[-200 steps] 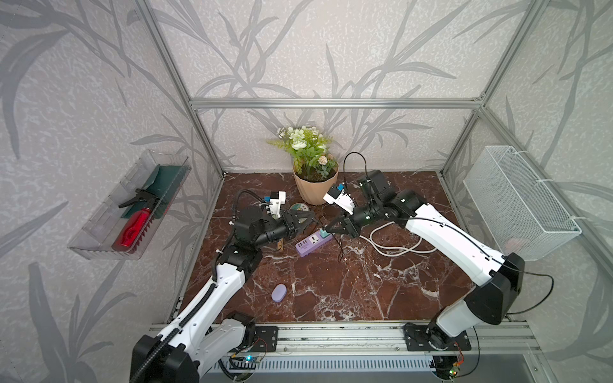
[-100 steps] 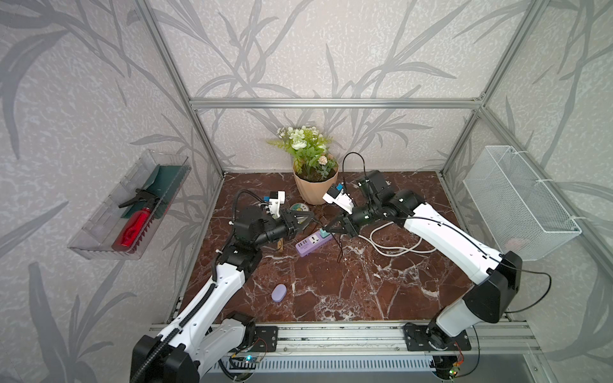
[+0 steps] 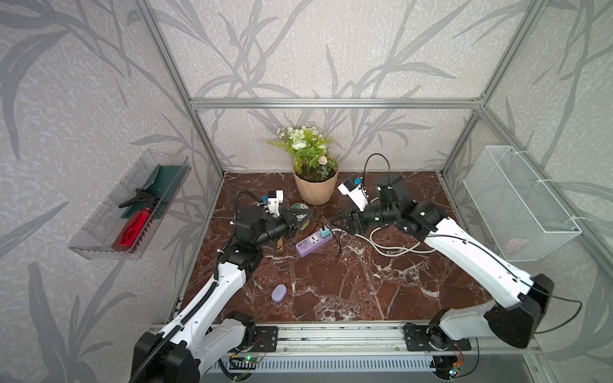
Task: Charge the bluetooth headset
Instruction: Adjust the charging cable.
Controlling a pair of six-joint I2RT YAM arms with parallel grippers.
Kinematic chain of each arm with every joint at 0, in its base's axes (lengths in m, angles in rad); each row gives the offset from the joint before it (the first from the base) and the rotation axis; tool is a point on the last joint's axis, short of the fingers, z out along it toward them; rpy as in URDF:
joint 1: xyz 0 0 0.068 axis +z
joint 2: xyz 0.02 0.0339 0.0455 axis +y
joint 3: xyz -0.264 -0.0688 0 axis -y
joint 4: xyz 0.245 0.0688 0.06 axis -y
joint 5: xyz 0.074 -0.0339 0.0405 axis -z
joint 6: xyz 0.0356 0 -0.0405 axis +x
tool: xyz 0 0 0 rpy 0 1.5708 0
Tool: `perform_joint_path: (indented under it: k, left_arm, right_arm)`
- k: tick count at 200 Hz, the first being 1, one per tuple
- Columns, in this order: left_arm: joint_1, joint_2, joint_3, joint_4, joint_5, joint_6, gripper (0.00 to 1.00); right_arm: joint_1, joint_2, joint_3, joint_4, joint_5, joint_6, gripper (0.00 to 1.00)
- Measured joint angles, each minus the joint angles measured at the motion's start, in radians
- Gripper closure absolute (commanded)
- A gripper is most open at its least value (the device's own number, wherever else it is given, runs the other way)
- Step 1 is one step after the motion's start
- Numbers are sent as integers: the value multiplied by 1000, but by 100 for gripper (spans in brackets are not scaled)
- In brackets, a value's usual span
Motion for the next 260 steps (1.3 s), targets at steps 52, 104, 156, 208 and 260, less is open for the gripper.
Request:
perform_joint_path:
  k: [52,104,156,208,260]
  left_arm:
    - [0,23,59,-34,-67,36,100]
    - [0,23,104,-4,-106,43,100]
    - [-3,21,104,16,-130,39,100]
    - [-6,21,97,77,-161,16,100]
    - [-9,21,85,125,-187,-7,100]
  right_arm:
    - [234,-66,-99,204,125,135,74]
    - [237,51,-291,426,198,328,50]
    - [236,87,-292,744,349,425,41]
    - [211,160,-305,1019,428,570,44]
    - [196,215,-315,1170,471,655,61]
